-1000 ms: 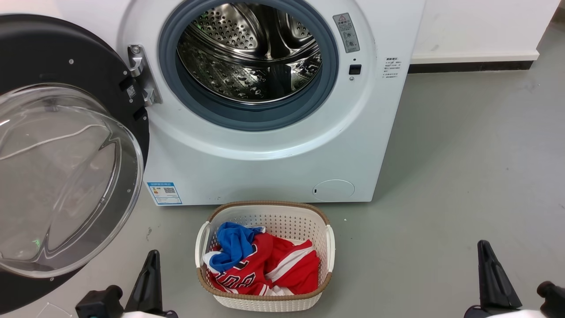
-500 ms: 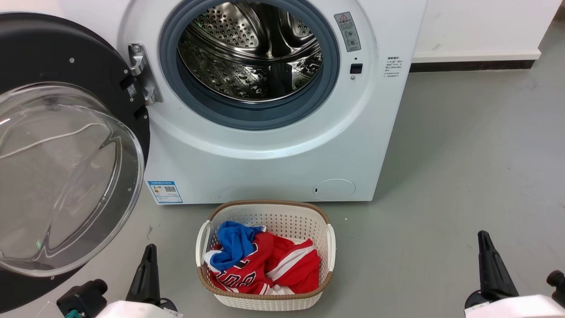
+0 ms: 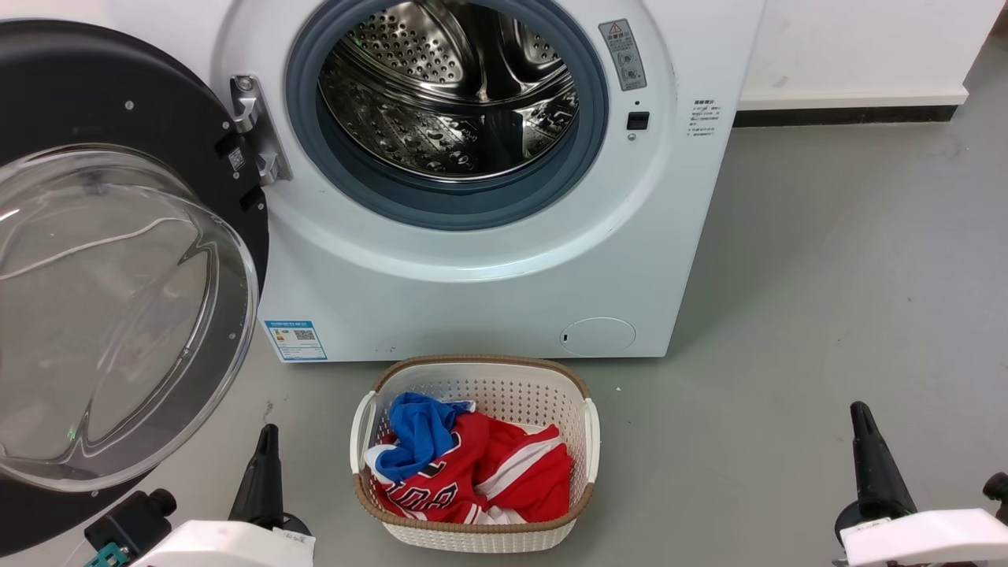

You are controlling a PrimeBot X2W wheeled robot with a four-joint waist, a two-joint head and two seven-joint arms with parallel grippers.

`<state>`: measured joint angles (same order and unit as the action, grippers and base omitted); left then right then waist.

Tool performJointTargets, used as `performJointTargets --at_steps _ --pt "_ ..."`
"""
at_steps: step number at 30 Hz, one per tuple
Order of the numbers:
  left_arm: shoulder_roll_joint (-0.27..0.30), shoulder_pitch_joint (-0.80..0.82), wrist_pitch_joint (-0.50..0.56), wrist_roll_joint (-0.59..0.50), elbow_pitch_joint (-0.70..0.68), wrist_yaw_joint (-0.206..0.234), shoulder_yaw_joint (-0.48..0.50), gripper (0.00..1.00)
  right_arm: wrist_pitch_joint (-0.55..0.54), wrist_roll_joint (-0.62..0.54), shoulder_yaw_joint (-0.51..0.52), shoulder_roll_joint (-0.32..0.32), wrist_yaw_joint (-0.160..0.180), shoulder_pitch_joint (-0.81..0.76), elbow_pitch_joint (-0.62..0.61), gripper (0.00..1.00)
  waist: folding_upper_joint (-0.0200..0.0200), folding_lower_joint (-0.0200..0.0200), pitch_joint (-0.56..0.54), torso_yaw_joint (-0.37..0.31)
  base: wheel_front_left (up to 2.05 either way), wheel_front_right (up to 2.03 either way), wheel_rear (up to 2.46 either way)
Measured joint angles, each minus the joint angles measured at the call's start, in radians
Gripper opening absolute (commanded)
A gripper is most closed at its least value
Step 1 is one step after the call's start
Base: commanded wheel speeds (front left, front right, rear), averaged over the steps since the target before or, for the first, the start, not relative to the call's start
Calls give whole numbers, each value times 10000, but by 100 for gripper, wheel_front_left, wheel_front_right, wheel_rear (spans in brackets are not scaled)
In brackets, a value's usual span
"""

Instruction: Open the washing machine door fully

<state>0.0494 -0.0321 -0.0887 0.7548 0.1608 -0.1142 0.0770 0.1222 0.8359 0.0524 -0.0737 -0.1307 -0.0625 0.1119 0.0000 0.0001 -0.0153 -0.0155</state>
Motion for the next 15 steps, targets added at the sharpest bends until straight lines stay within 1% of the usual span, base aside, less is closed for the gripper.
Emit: performJointTargets --at_steps 10,11,15 --pt "2 198 343 1367 132 -6 63 0 -309 1308 2 -27 0 256 209 0 0 -1 22 18 0 0 0" --pt "2 228 424 1749 178 -8 81 0 -387 1682 8 -33 0 304 268 0 0 0 28 23 0 0 0" --pt "2 356 539 2240 228 -15 104 0 -518 2127 8 -40 0 432 330 0 0 0 37 31 0 0 0"
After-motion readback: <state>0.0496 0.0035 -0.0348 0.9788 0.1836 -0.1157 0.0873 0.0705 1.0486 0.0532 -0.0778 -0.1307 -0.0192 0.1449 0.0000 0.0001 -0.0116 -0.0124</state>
